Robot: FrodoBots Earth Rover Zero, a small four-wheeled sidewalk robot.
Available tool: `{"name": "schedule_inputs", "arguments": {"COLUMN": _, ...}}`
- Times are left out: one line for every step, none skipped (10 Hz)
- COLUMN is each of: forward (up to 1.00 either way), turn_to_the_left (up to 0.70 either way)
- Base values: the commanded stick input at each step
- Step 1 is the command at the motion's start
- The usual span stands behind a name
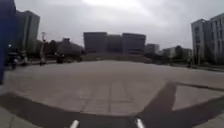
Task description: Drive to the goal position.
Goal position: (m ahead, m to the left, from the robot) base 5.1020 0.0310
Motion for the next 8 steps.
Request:
{"name": "schedule_inputs", "arguments": {"forward": 1.00, "turn_to_the_left": -0.34}}
{"name": "schedule_inputs", "arguments": {"forward": 1.00, "turn_to_the_left": -0.34}}
{"name": "schedule_inputs", "arguments": {"forward": 1.00, "turn_to_the_left": -0.34}}
{"name": "schedule_inputs", "arguments": {"forward": 1.00, "turn_to_the_left": -0.28}}
{"name": "schedule_inputs", "arguments": {"forward": 1.00, "turn_to_the_left": -0.14}}
{"name": "schedule_inputs", "arguments": {"forward": 1.00, "turn_to_the_left": -0.01}}
{"name": "schedule_inputs", "arguments": {"forward": 1.00, "turn_to_the_left": 0.06}}
{"name": "schedule_inputs", "arguments": {"forward": 1.00, "turn_to_the_left": 0.06}}
